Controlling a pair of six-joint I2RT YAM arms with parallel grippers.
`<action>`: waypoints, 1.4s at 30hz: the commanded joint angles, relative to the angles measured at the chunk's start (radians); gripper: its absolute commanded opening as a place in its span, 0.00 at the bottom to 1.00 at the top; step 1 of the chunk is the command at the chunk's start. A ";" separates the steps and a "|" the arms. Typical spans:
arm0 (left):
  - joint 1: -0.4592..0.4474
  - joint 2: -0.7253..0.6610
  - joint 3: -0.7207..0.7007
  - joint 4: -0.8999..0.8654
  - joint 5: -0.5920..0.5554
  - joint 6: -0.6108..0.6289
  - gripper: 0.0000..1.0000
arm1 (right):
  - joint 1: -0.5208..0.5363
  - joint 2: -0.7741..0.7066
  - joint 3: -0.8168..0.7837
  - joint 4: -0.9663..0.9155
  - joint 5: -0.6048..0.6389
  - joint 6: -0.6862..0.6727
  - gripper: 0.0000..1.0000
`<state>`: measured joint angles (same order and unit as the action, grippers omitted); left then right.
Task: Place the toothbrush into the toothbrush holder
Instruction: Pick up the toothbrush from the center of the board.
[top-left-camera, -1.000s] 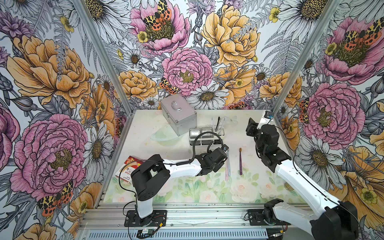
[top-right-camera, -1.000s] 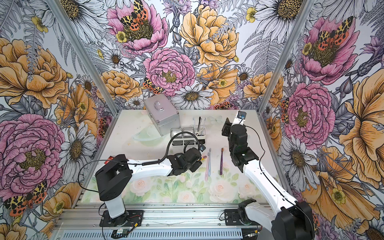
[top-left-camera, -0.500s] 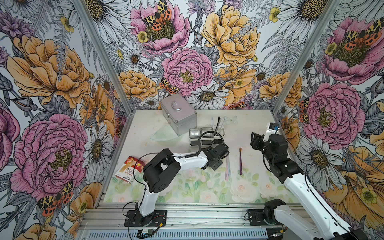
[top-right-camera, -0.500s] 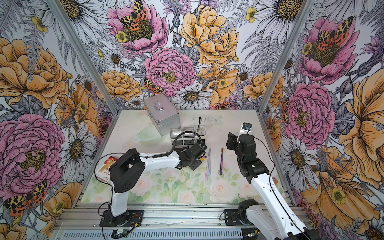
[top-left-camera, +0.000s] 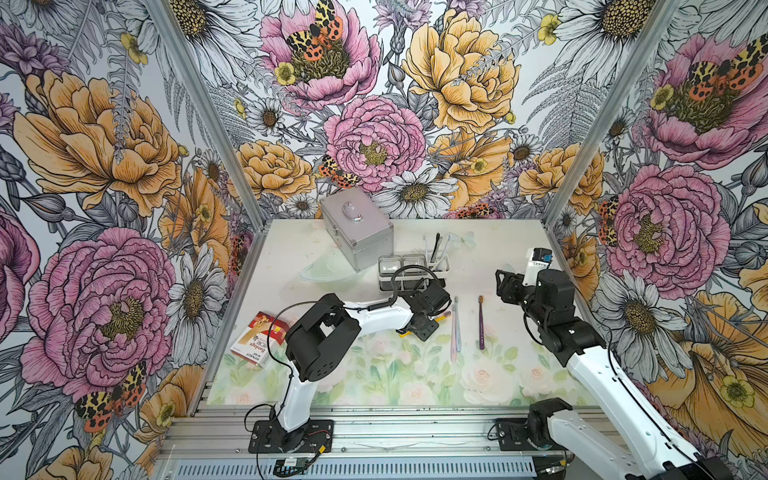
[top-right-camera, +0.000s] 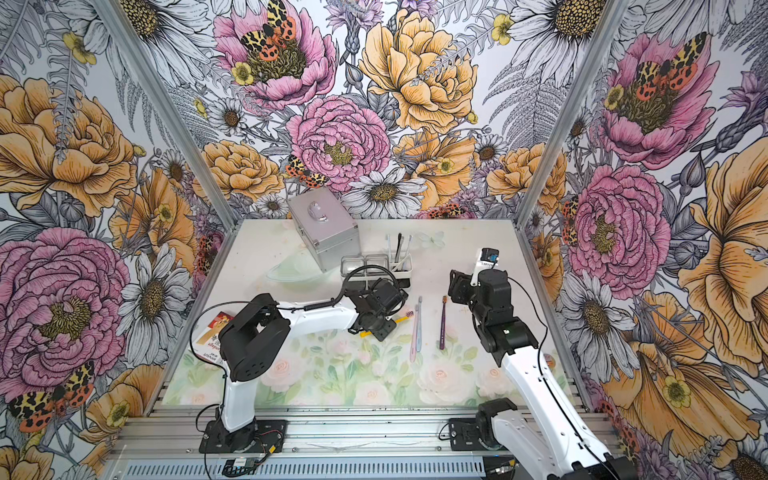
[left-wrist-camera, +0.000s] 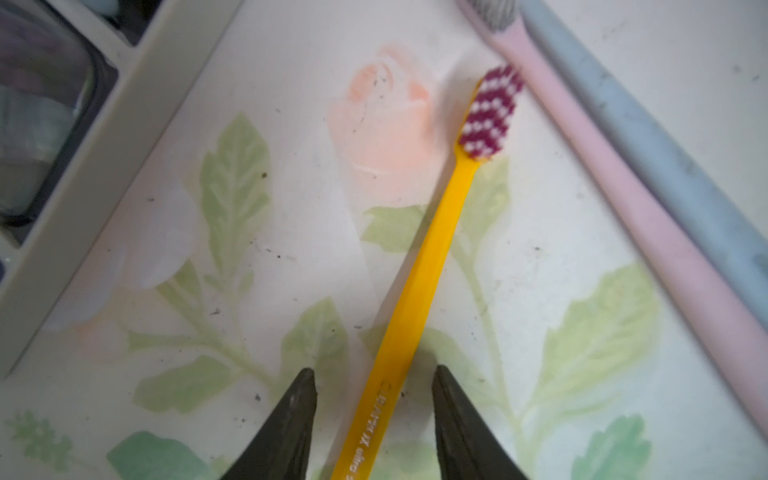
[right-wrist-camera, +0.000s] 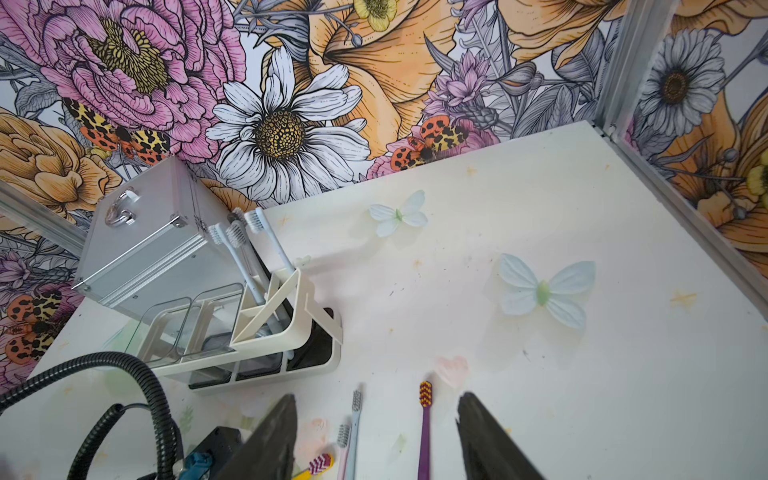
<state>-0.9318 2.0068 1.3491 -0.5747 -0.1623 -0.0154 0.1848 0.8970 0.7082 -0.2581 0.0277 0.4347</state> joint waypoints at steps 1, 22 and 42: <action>0.012 0.073 -0.007 -0.061 0.028 -0.008 0.39 | -0.015 0.016 -0.011 -0.006 -0.033 0.020 0.63; 0.060 0.108 -0.049 -0.066 0.108 -0.060 0.00 | -0.029 -0.007 -0.052 -0.003 -0.116 0.059 0.63; 0.065 -0.010 -0.022 -0.071 0.140 -0.094 0.00 | -0.028 0.048 -0.161 0.107 -0.269 0.108 0.63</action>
<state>-0.8791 2.0094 1.3544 -0.5724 -0.0505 -0.0978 0.1619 0.9340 0.5457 -0.1936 -0.2195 0.5323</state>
